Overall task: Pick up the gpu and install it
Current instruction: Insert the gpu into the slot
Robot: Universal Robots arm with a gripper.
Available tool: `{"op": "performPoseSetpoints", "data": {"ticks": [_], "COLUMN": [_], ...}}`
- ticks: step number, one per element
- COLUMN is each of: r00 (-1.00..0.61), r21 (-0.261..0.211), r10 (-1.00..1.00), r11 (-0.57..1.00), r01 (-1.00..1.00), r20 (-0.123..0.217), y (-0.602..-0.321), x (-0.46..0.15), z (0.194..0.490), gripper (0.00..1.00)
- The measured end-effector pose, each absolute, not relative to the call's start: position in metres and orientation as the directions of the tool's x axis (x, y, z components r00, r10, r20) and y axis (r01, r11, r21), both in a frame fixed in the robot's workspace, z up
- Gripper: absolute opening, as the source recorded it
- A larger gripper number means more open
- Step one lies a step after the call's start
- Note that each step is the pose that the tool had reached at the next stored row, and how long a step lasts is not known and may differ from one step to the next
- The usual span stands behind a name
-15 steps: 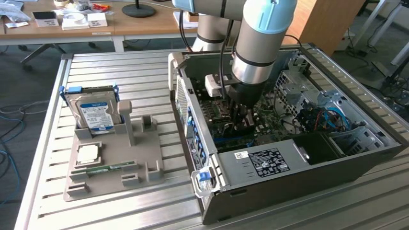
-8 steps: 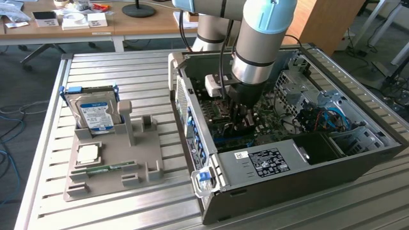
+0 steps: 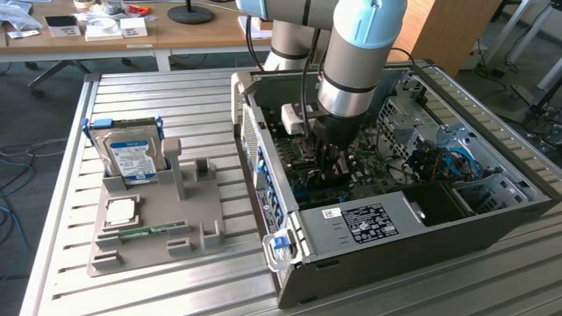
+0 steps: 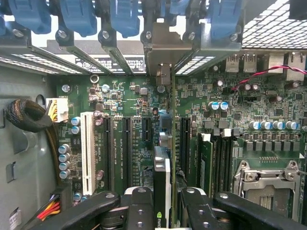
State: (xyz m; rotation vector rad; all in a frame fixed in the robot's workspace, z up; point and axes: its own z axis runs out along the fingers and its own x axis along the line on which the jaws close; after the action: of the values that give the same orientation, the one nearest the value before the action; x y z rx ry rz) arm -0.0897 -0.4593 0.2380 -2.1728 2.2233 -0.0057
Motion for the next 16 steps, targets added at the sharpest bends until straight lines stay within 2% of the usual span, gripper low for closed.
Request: {"op": "performPoseSetpoints", "data": {"ticks": [16], "r00": [-0.023], "r21": [-0.026], "r10": [-0.999], "r11": [0.024], "r01": [-0.999], "r20": [-0.023], "y": [-0.4590], "x": [-0.0902], "z": [0.2357], "gripper": [0.27]}}
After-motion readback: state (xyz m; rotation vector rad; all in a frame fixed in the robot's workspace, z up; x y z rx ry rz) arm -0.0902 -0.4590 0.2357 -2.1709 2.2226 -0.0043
